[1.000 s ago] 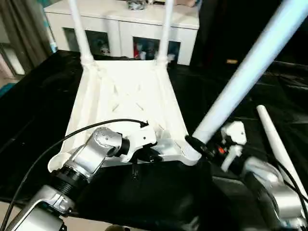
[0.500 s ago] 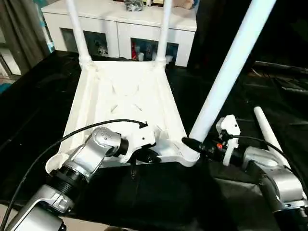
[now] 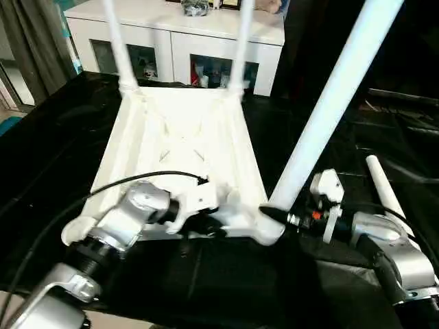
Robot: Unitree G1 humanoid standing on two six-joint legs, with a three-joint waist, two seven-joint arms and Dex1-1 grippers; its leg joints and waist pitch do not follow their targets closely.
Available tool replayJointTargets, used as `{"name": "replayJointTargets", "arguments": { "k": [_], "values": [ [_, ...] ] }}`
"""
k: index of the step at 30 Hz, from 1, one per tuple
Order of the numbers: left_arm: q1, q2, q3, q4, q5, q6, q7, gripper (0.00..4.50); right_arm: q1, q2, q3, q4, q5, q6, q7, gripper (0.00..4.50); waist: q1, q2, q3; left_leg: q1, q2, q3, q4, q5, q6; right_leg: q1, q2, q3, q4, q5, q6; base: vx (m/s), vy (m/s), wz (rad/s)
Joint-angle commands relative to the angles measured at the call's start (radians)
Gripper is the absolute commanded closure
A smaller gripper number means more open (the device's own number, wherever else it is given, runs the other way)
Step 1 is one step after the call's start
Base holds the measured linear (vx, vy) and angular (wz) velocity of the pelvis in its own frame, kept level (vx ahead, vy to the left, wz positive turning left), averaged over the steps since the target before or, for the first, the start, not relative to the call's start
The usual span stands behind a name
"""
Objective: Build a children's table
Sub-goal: Rotate leg to tighten
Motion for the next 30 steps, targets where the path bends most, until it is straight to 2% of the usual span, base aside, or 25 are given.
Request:
{"name": "replayJointTargets", "arguments": {
  "k": [1,5,10,11,12,13,14,15,16,18,19,20,21,22,23,24,25,26,27,28,29,30],
  "values": [
    [-0.043,-0.017,0.023,-0.024,-0.062,-0.049,-0.054,4.50,0.065,-0.025,0.055,0.117,-0.065,0.040,0.012,2.61,-0.004,0.004,-0.041,0.028,0.071,-0.039,-0.086,-0.379,-0.028,0.005,-0.087,0.056,-0.099,-0.377,-0.173,0.000,0.000,0.00],
    [-0.057,-0.023,0.032,-0.004,-0.052,-0.050,-0.041,4.50,0.064,-0.020,0.052,0.134,-0.069,0.024,0.008,2.61,-0.004,0.001,-0.038,0.030,0.071,-0.041,-0.086,-0.411,-0.034,0.004,-0.091,0.056,-0.102,-0.417,-0.174,0.000,0.000,0.00],
    [-0.064,-0.032,0.046,0.014,-0.049,-0.049,-0.033,4.50,0.038,0.013,0.021,0.197,-0.083,-0.003,-0.054,2.61,-0.005,0.001,-0.035,0.031,0.071,-0.047,-0.087,-0.441,-0.040,0.002,-0.095,0.055,-0.113,-0.509,-0.146,0.000,0.000,0.00],
    [-0.065,-0.032,0.046,0.016,-0.048,-0.049,-0.031,4.50,0.035,0.016,0.018,0.204,-0.085,-0.005,-0.064,2.61,-0.009,0.002,-0.034,0.030,0.070,-0.048,-0.088,-0.452,-0.042,-0.001,-0.096,0.055,-0.115,-0.526,-0.145,0.000,0.000,0.00],
    [-0.073,-0.039,0.054,0.034,-0.034,-0.047,-0.003,4.50,-0.003,0.043,-0.012,0.272,-0.112,-0.026,-0.168,2.61,-0.014,0.003,-0.031,0.033,0.068,-0.050,-0.087,-0.480,-0.051,-0.007,-0.096,0.052,-0.119,-0.568,-0.137,0.000,0.000,0.00],
    [-0.073,-0.039,0.054,0.034,-0.034,-0.047,-0.003,4.50,-0.003,0.043,-0.012,0.272,-0.112,-0.026,-0.168,2.61,-0.018,0.003,-0.028,0.036,0.066,-0.052,-0.086,-0.503,-0.058,-0.010,-0.096,0.048,-0.124,-0.605,-0.127,0.000,0.000,0.00],
    [-0.077,-0.045,0.059,0.040,-0.030,-0.037,0.016,4.50,-0.019,0.056,-0.029,0.295,-0.114,-0.021,-0.211,2.61,-0.023,0.002,-0.027,0.037,0.065,-0.061,-0.086,-0.539,-0.069,-0.006,-0.098,0.040,-0.130,-0.666,-0.100,0.000,0.000,0.00],
    [-0.081,-0.055,0.068,0.043,-0.027,-0.022,0.048,4.50,-0.045,0.073,-0.053,0.333,-0.119,-0.016,-0.283,2.61,-0.025,0.005,-0.027,0.036,0.065,-0.064,-0.088,-0.551,-0.073,-0.004,-0.100,0.038,-0.132,-0.680,-0.092,0.000,0.000,0.00],
    [-0.083,-0.059,0.073,0.045,-0.025,-0.015,0.062,4.50,-0.057,0.081,-0.064,0.352,-0.122,-0.015,-0.316,2.61,-0.034,0.008,-0.026,0.035,0.067,-0.070,-0.093,-0.579,-0.086,-0.003,-0.098,0.031,-0.133,-0.677,-0.089,-0.043,0.029,-0.18],
    [-0.087,-0.076,0.084,0.031,-0.022,0.039,0.110,4.50,-0.099,0.107,-0.085,0.406,-0.134,-0.022,-0.407,2.61,-0.056,0.016,-0.030,0.019,0.068,-0.090,-0.108,-0.649,-0.104,0.022,-0.094,0.010,-0.127,-0.615,-0.084,-0.034,0.043,-0.25],
    [-0.087,-0.082,0.088,0.024,-0.021,0.059,0.126,4.50,-0.110,0.115,-0.087,0.419,-0.139,-0.026,-0.430,2.61,-0.059,0.022,-0.033,0.018,0.070,-0.092,-0.111,-0.657,-0.112,0.025,-0.095,0.010,-0.121,-0.575,-0.097,-0.026,0.047,-0.25],
    [-0.089,-0.094,0.096,0.012,-0.019,0.096,0.156,4.50,-0.127,0.128,-0.091,0.441,-0.148,-0.032,-0.467,2.61,-0.068,0.021,-0.034,0.013,0.070,-0.095,-0.114,-0.658,-0.117,0.026,-0.094,0.007,-0.120,-0.513,-0.113,-0.039,0.037,-0.20],
    [-0.093,-0.117,0.111,0.000,-0.015,0.157,0.212,4.50,-0.154,0.152,-0.096,0.474,-0.154,-0.037,-0.518,2.61,-0.074,0.020,-0.027,0.015,0.067,-0.093,-0.112,-0.674,-0.120,0.015,-0.093,0.007,-0.122,-0.510,-0.123,-0.039,0.037,-0.20],
    [-0.100,-0.147,0.131,-0.004,-0.013,0.214,0.272,4.50,-0.185,0.176,-0.102,0.516,-0.161,-0.047,-0.576,2.61,-0.073,0.020,-0.026,0.024,0.064,-0.091,-0.108,-0.690,-0.116,0.009,-0.094,0.004,-0.130,-0.541,-0.117,0.000,0.000,0.00],
    [-0.107,-0.176,0.149,-0.004,-0.011,0.265,0.328,4.50,-0.215,0.198,-0.107,0.557,-0.165,-0.056,-0.629,2.61,-0.081,0.016,-0.023,0.035,0.060,-0.088,-0.097,-0.705,-0.113,0.001,-0.098,-0.004,-0.138,-0.591,-0.113,0.000,0.000,0.00],
    [-0.113,-0.212,0.166,-0.010,-0.003,0.328,0.399,4.50,-0.255,0.228,-0.114,0.614,-0.161,-0.063,-0.686,2.61,-0.088,0.016,-0.021,0.034,0.057,-0.091,-0.095,-0.713,-0.104,0.008,-0.097,-0.023,-0.151,-0.638,-0.086,0.000,0.000,0.00],
    [-0.115,-0.229,0.173,-0.011,0.000,0.350,0.428,4.50,-0.273,0.242,-0.119,0.640,-0.157,-0.066,-0.709,2.61,-0.091,0.022,-0.022,0.035,0.059,-0.093,-0.096,-0.724,-0.103,0.013,-0.097,-0.031,-0.150,-0.635,-0.081,-0.040,0.029,-0.18],
    [-0.115,-0.253,0.176,-0.019,0.009,0.381,0.462,4.50,-0.301,0.259,-0.117,0.678,-0.161,-0.072,-0.749,2.61,-0.105,0.030,-0.020,0.018,0.070,-0.101,-0.115,-0.772,-0.108,0.036,-0.091,-0.047,-0.134,-0.572,-0.078,-0.042,0.030,-0.20],
    [-0.112,-0.289,0.177,-0.035,0.022,0.412,0.511,4.50,-0.332,0.279,-0.108,0.720,-0.167,-0.081,-0.780,2.61,-0.103,0.038,-0.021,-0.005,0.083,-0.106,-0.149,-0.831,-0.121,0.060,-0.077,-0.041,-0.088,-0.446,-0.093,-0.042,0.030,-0.20],
    [-0.107,-0.321,0.173,-0.050,0.030,0.435,0.542,4.50,-0.356,0.294,-0.099,0.753,-0.177,-0.082,-0.808,2.61,-0.101,0.043,-0.019,-0.018,0.090,-0.102,-0.175,-0.869,-0.129,0.068,-0.064,-0.038,-0.047,-0.379,-0.105,-0.065,0.003,-0.14],
    [-0.107,-0.321,0.173,-0.050,0.030,0.435,0.542,4.50,-0.356,0.294,-0.099,0.753,-0.177,-0.082,-0.808,2.61,-0.086,0.039,-0.013,-0.029,0.093,-0.081,-0.207,-0.898,-0.129,0.070,-0.046,-0.023,0.007,-0.294,-0.115,-0.025,-0.051,0.02],
    [-0.099,-0.359,0.166,-0.071,0.042,0.462,0.581,4.50,-0.385,0.311,-0.084,0.790,-0.191,-0.082,-0.830,2.61,-0.086,0.005,-0.009,0.018,0.059,-0.056,-0.163,-0.835,-0.117,0.008,-0.057,-0.004,-0.069,-0.500,-0.100,-0.025,-0.051,0.02]
  ]
}}
